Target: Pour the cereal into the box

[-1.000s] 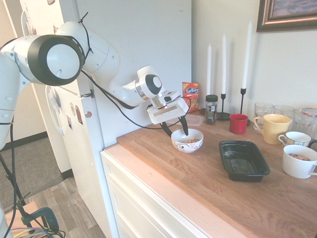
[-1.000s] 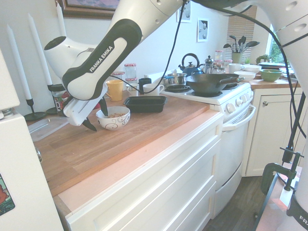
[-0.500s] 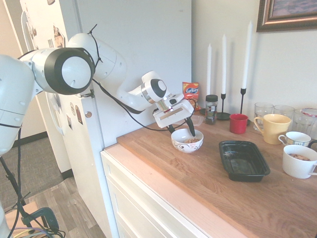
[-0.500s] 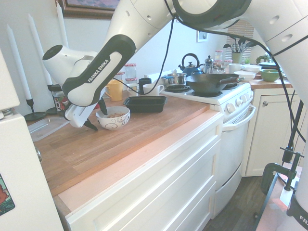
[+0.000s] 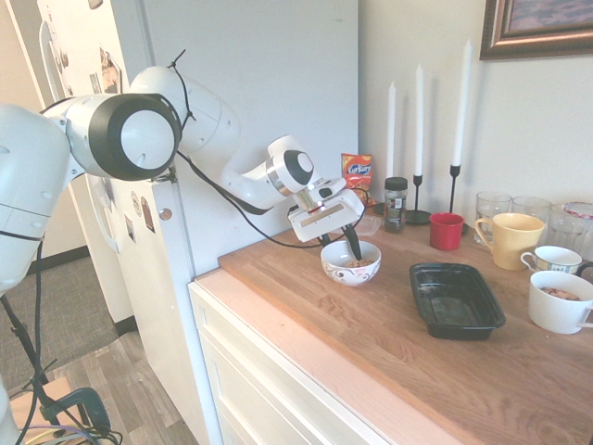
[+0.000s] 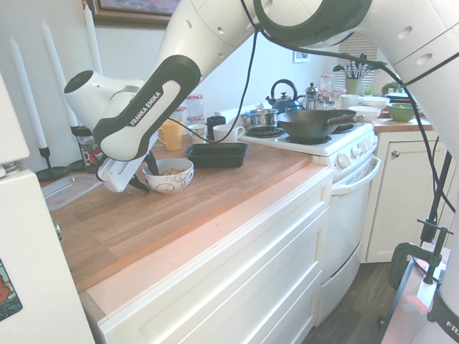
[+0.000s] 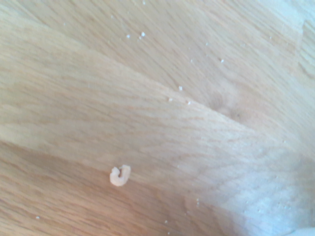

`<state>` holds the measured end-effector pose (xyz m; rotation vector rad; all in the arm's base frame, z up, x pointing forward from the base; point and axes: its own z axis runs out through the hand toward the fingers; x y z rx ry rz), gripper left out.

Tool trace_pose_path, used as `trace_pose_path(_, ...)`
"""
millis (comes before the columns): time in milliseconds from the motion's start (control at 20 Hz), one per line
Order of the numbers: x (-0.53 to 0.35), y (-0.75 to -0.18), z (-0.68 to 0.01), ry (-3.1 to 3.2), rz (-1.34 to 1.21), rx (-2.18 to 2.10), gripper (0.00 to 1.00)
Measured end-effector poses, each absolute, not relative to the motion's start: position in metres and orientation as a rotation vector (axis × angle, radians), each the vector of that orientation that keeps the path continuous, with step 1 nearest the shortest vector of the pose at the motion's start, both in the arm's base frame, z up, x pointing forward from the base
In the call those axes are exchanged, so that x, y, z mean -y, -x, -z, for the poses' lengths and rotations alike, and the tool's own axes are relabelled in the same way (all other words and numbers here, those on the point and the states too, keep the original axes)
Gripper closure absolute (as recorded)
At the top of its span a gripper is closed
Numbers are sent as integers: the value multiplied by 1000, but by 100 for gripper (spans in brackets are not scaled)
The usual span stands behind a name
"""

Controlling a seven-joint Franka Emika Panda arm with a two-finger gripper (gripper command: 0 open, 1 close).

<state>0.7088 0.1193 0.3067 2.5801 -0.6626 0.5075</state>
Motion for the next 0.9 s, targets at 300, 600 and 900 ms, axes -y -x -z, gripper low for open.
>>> trace_pose_path(300, -116, -708, -303, -2576, -479, 685, 100)
trace_pose_path(600, -110, -708, -303, -2567, -473, 701, 100)
trace_pose_path(900, -98, -714, -311, -2584, -467, 776, 100)
